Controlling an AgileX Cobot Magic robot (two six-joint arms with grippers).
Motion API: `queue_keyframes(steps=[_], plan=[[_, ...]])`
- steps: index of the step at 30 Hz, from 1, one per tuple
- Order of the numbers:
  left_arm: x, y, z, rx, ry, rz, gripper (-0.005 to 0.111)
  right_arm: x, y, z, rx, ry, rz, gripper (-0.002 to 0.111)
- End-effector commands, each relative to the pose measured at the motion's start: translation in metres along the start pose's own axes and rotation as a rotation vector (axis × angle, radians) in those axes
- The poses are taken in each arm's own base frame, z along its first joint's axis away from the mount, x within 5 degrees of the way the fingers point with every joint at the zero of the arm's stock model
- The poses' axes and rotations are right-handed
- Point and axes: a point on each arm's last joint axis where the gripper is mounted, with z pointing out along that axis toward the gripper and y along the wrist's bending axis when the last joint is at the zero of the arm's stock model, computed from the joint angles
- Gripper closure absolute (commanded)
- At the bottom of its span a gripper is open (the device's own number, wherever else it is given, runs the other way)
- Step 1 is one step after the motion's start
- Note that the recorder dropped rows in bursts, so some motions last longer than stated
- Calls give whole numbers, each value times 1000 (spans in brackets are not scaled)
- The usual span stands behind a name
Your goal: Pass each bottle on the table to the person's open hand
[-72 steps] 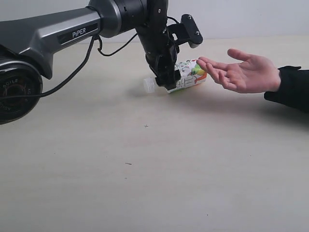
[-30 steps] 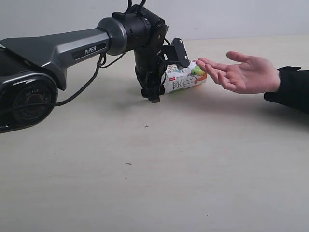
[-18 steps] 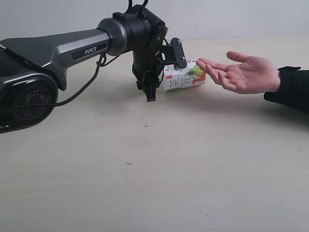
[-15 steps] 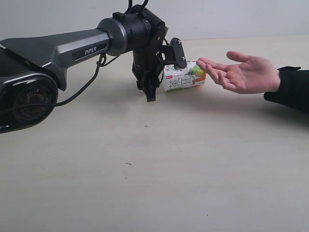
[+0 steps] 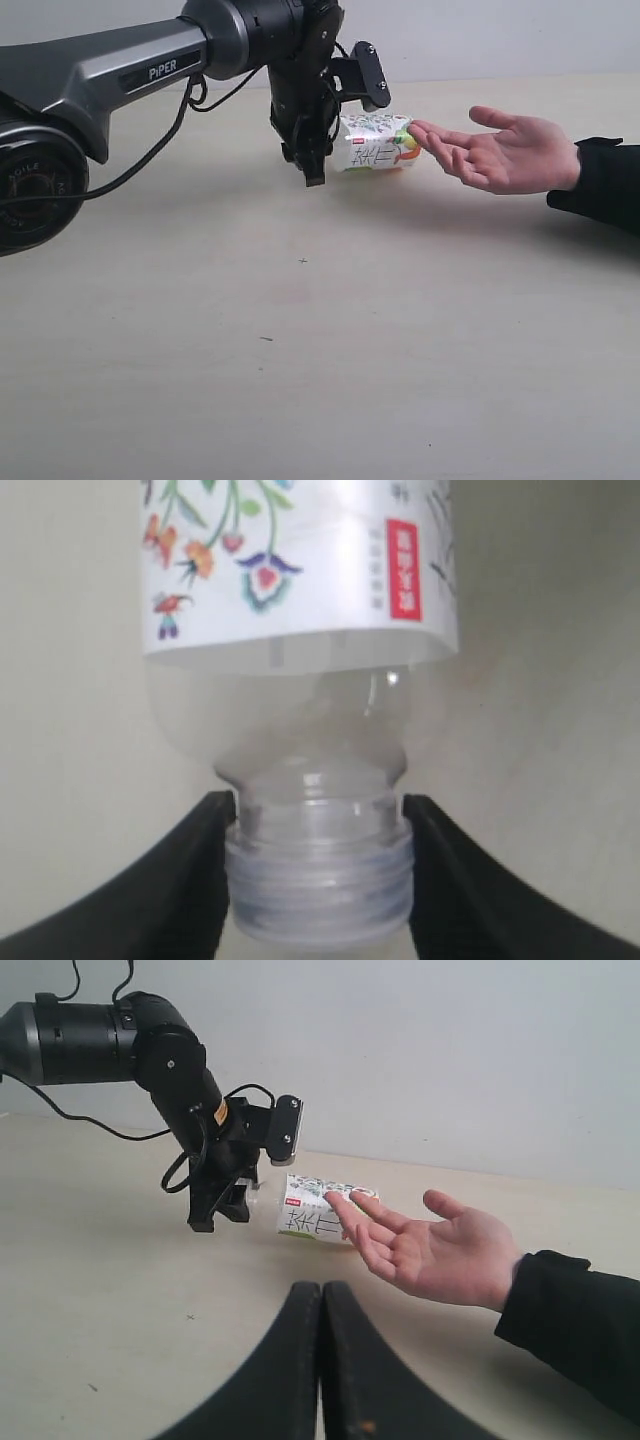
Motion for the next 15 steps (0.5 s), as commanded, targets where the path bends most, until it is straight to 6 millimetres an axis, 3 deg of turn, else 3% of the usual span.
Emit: queue_keyframes(steps=[1, 15], plan=[[3, 0, -7, 31, 23, -12, 107, 0, -1, 0, 10, -16, -8, 108], [11, -5, -8, 161, 28, 14, 107, 0, -1, 0, 10, -16, -8, 108]])
